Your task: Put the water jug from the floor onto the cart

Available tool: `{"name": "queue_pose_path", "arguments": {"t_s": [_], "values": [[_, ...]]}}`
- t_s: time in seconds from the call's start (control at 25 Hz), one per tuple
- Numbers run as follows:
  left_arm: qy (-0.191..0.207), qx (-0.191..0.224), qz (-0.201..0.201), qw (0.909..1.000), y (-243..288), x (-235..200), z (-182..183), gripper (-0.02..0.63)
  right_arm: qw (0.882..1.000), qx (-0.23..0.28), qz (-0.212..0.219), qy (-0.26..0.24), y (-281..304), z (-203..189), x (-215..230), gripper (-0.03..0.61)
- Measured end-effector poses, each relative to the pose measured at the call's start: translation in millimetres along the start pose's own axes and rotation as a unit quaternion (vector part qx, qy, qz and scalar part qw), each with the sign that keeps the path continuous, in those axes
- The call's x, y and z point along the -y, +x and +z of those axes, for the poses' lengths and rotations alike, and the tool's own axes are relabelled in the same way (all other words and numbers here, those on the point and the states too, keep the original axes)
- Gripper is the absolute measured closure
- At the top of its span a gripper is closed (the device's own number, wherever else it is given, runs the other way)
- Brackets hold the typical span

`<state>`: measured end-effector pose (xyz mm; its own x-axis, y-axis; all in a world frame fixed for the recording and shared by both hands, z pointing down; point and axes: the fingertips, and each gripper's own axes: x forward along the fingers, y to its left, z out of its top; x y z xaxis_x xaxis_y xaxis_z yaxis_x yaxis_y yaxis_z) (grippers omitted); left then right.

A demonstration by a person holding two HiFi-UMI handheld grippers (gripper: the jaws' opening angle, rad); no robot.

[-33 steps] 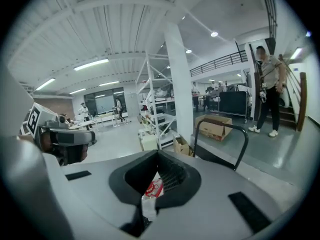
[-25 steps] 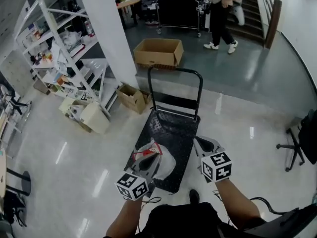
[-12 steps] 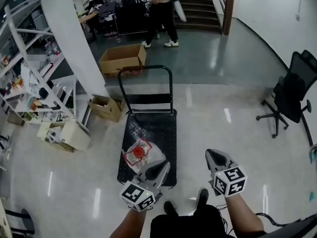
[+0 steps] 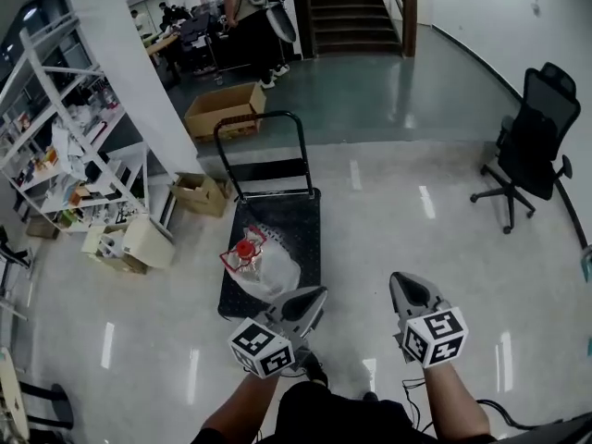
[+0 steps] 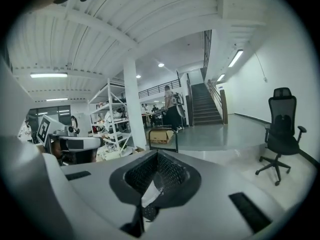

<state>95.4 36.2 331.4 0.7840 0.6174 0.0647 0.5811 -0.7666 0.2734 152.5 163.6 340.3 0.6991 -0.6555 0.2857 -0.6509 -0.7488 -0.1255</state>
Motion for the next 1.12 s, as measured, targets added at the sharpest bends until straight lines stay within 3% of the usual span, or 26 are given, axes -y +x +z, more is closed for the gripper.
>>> {"name": "queue_pose_path", "arguments": {"t_s": [0.16,0.28,0.44,0.68,0.88,1.0,1.12], "values": [[-0.011,-0.006,0.015,0.9998,-8,67,-24,0.612,0.999,0.021,0.017,-0.02,-71,-16,6,0.577],[-0.023,-0.014,0.021,0.9994,-24,108,-29,0.612,0.999,0.051,0.013,-0.007,-115,-19,6,0.577],[0.004,-0.023,0.021,0.9995,-53,142,-31,0.612,0.999,0.043,0.015,0.003,-150,-32,-8,0.577],[0.016,-0.007,-0.004,0.9998,-115,170,-28,0.612,0.998,0.058,-0.003,-0.014,-192,-36,-71,0.577],[0.03,-0.006,-0.046,0.9985,-189,194,-65,0.612,0.998,0.041,-0.04,0.008,-231,-83,-134,0.577],[0.06,-0.015,-0.028,0.9977,-233,192,-78,0.612,0.998,0.036,-0.043,0.02,-248,-103,-177,0.577],[0.039,-0.017,-0.03,0.9986,-269,198,-85,0.612,0.998,0.024,-0.047,0.019,-267,-115,-217,0.577]]}}
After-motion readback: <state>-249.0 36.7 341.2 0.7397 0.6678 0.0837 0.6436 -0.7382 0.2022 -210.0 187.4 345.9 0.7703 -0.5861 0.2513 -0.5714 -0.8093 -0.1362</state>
